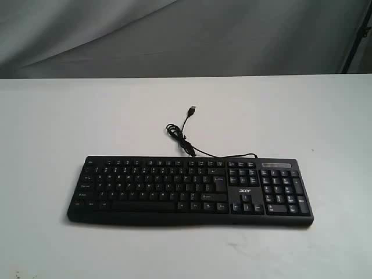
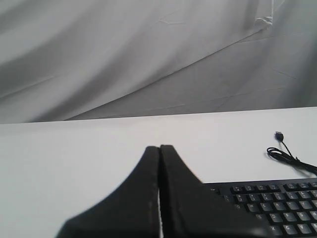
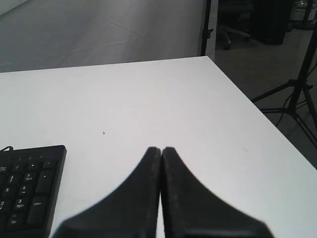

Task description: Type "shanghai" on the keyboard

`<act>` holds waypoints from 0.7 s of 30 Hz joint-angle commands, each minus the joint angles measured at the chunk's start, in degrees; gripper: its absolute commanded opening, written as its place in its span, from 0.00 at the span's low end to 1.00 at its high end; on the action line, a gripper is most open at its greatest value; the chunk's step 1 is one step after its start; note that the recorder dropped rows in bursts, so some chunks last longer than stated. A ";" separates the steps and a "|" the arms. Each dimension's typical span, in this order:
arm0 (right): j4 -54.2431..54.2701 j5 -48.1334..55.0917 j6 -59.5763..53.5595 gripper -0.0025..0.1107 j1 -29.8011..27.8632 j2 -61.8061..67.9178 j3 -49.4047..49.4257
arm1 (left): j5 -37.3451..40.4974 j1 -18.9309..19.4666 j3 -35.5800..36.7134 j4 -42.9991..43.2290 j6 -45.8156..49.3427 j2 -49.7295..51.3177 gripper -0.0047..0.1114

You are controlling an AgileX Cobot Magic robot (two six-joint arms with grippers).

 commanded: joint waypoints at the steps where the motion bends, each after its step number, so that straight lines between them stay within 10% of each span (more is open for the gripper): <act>1: 0.00 -0.02 -0.29 0.02 -0.42 -0.14 0.18 | -0.34 -0.37 0.10 0.00 -0.15 -0.14 0.04; 21: 5.64 -34.44 8.81 0.02 -0.42 -0.14 0.18 | -0.34 -0.37 0.10 0.00 -0.15 -0.14 0.04</act>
